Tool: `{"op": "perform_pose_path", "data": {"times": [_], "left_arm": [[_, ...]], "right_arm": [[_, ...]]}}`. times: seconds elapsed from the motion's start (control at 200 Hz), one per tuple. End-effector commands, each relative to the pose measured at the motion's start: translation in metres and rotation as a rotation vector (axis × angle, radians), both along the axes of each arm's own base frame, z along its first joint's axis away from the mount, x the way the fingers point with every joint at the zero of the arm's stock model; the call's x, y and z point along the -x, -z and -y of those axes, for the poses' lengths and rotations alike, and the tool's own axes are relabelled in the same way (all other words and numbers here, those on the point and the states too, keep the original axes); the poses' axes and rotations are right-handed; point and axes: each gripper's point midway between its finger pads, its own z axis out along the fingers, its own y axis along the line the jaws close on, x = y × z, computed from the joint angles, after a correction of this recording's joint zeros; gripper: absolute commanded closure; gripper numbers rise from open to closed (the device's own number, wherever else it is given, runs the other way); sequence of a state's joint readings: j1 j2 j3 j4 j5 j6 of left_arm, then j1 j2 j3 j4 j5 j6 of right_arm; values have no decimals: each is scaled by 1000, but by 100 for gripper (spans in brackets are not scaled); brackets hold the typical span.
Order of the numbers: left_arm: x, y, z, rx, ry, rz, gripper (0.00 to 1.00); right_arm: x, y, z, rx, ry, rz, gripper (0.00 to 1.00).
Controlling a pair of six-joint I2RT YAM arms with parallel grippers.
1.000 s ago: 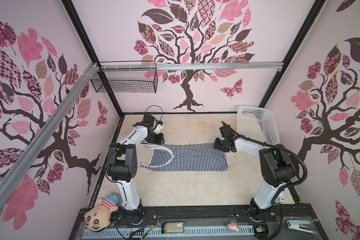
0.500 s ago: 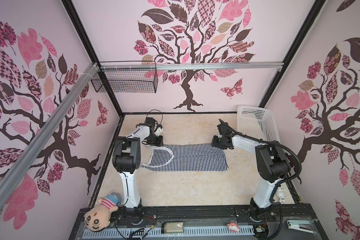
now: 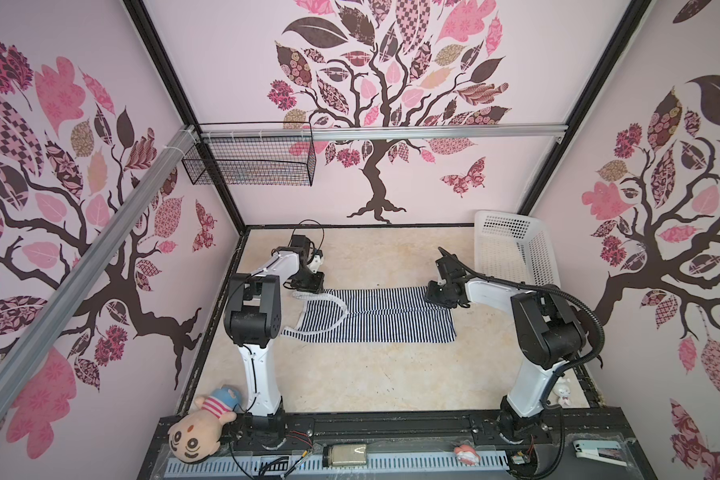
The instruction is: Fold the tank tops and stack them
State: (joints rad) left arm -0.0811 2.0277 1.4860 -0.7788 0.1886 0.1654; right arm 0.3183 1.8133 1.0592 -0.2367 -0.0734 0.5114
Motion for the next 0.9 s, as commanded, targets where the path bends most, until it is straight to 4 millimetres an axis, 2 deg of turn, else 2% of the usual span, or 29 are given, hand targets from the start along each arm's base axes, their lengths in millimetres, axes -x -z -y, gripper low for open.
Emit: {"op": "perform_pose_path", "data": {"times": [0.0,0.085,0.16,0.485,0.891], "left_arm": [[-3,-40,9,65,1,99,61],[2,-50,16,104,6,113,61],[5,-50,21,119,13,100,61],[9,-6,25,112,13,-13,61],[7,29,8,9,-20,-91,61]], "right_arm": [[10,-13,4,1,-4,-2,53],[12,-18,4,-6,-6,6,53],[15,-17,6,-2,-7,2,53],[25,-4,8,5,-11,-24,53],[38,12,10,3,-4,-60,53]]}}
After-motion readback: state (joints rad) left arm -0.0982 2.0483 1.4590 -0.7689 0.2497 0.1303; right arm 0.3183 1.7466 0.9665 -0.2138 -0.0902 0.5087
